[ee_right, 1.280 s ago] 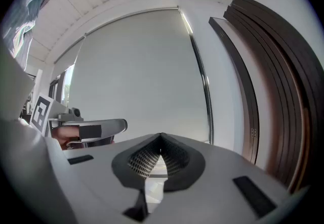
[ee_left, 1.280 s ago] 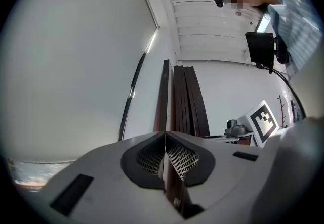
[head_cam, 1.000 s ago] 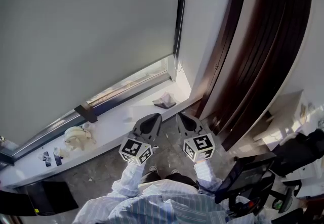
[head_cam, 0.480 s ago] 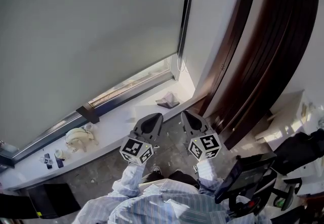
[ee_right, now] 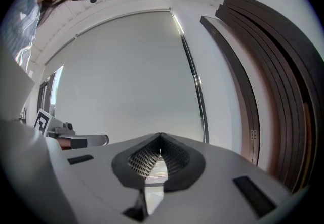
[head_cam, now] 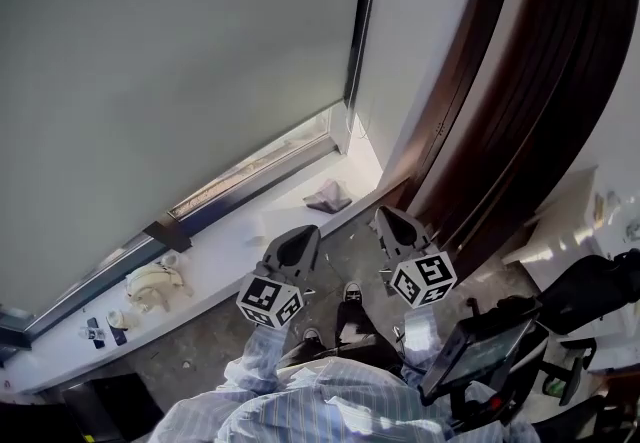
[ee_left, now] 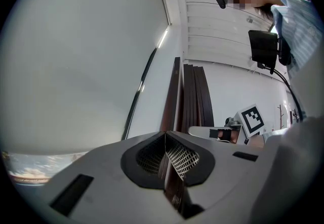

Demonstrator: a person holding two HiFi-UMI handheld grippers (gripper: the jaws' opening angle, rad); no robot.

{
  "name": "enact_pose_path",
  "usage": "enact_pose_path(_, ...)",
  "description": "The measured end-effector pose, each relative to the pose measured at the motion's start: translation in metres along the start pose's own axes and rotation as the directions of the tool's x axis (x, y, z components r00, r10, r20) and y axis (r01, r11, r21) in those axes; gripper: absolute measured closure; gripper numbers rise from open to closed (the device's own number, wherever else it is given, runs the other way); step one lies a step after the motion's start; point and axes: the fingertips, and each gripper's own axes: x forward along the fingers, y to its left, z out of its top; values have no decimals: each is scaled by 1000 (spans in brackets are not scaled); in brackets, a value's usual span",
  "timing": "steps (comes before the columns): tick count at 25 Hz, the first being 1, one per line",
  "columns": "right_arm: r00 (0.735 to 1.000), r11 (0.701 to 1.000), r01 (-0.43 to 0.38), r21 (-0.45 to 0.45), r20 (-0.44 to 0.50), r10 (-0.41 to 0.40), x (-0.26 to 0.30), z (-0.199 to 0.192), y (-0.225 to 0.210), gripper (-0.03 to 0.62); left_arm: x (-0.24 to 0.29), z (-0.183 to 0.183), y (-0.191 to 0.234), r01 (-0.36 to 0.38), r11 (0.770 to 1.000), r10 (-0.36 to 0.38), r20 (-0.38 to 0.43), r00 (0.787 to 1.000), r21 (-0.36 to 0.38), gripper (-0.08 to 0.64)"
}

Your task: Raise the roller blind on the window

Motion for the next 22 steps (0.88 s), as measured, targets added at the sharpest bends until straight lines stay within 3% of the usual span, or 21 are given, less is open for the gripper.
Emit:
enact_pose_path(6, 999, 999, 31, 39, 20, -32, 42, 20, -65, 586, 58, -1, 22, -14, 1000, 14, -7, 1000, 0, 554)
enact_pose_path(14, 999, 999, -38, 12, 13, 38, 116, 48, -157, 584, 178, 15, 52, -42, 999, 42, 26, 999, 16, 554)
enact_pose_path(19, 996, 996, -91, -9, -4, 91, 149, 53, -198, 584, 247, 34, 71, -53, 997, 59, 96, 994, -60, 552)
enact_pose_path(22, 994, 994, -108, 0, -15, 108, 162, 50, -214, 584, 282, 45, 84, -43, 997, 50, 116, 992, -65, 551)
